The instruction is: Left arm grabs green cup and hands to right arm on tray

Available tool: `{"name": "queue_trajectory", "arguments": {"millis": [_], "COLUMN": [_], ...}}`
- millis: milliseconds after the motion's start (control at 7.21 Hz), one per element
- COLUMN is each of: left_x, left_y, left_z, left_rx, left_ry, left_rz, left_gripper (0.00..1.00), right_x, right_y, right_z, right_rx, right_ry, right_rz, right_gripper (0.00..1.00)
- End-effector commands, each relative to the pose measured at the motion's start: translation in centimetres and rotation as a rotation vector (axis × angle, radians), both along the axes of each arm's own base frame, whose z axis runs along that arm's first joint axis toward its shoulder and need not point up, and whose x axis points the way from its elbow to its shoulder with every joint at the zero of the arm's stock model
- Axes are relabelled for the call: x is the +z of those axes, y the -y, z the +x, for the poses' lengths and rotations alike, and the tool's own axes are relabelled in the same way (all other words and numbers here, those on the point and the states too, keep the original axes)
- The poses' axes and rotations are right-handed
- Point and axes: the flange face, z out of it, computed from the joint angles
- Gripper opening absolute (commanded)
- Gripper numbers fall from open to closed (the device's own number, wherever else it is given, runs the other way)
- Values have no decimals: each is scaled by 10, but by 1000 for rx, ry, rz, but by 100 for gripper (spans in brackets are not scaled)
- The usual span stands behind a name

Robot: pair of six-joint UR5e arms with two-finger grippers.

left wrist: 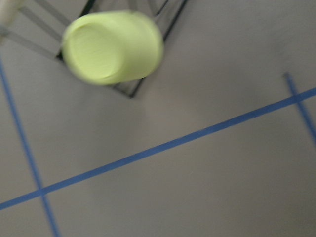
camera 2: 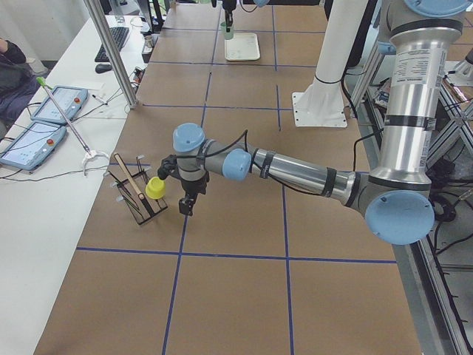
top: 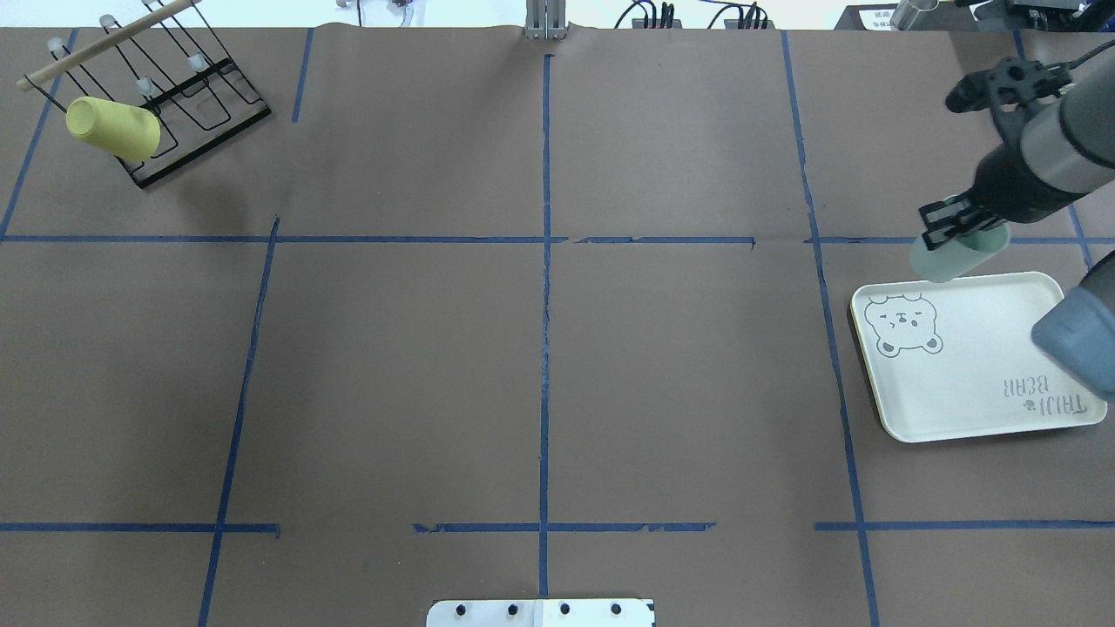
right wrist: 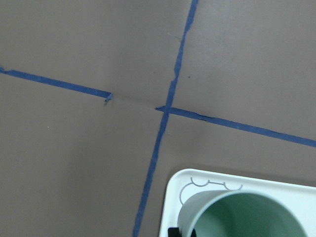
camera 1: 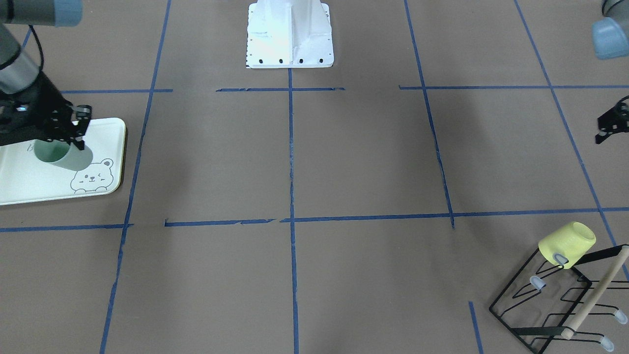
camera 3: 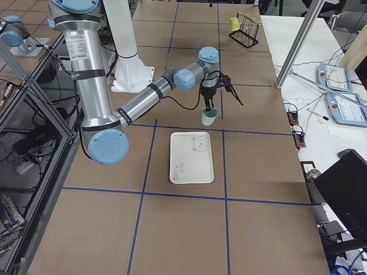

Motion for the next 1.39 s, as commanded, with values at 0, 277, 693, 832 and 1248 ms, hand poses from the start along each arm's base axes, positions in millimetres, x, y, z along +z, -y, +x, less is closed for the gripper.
{"name": "queue_trajectory", "arguments": {"millis": [0, 277, 693, 832, 1248], "left_x": [38, 59, 68, 58, 60], "left_y": [-39, -84, -106, -104, -108], "left_z": [-72, -77, -86, -86, -87], "left_rx": [-102, -114, -116, -117, -120], "left_ry": [-78, -68, 100, 100, 101], "left_rz": [-166, -226, -217, -187, -195], "left_gripper": [100, 100, 100, 100, 100], "right_x": [48, 68, 78, 82, 118], "right_y": [-6, -15, -16, -14, -44], "right_z": [68, 74, 73, 72, 41], "right_rx": [-27, -19, 4, 22, 145], "right_ry": [-8, -19, -27, -23, 67], "right_rz": [7, -39, -80, -86, -55], "right_gripper": [0, 0, 0, 0, 0]}}
